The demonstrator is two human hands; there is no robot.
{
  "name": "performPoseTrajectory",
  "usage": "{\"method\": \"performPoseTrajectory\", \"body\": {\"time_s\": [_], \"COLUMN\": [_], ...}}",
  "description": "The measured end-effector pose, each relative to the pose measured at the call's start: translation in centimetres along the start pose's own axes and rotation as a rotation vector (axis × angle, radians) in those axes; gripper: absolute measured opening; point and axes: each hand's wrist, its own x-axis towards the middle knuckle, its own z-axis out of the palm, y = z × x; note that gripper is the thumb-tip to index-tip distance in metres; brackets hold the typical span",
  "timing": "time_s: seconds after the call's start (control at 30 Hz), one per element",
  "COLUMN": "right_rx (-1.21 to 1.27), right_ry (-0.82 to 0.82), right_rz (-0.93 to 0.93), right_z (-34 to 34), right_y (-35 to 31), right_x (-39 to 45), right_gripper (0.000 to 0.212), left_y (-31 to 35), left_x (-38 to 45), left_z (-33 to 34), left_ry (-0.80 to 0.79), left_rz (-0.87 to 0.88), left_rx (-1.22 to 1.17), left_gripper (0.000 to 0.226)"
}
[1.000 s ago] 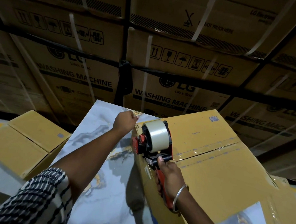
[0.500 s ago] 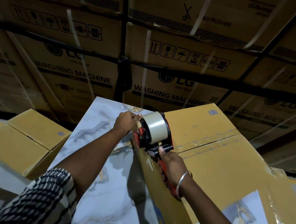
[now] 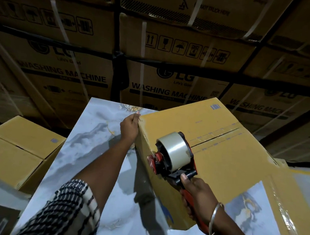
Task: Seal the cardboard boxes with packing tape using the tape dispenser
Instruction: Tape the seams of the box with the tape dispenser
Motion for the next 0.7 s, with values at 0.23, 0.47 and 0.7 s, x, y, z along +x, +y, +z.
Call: {"method": "performPoseTrajectory", "body": {"time_s": [0.23, 0.47, 0.7], "right_rx": [0.064, 0.108, 0.119], "right_ry": [0.027, 0.077, 0.051], "right_rz": [0.000, 0.019, -0.008], "right_z": [0.3, 0.2, 0.1], "right_y": [0.7, 0.5, 0.9], "right_x": [0.3, 1.0, 1.1], "right_gripper": [0.057, 0.053, 0.052], "left_y": [-4.2, -1.4, -4.2], "left_x": [1.9, 0.8, -3.2], "left_z": [4.1, 3.5, 0.8], "left_ry": [0.002, -0.047, -0.158], "left_rz": [-0.517, -0.410, 0.649], "left_rx": [-0.439, -0.007, 0.179], "left_gripper": [0.104, 0.066, 0.053]}}
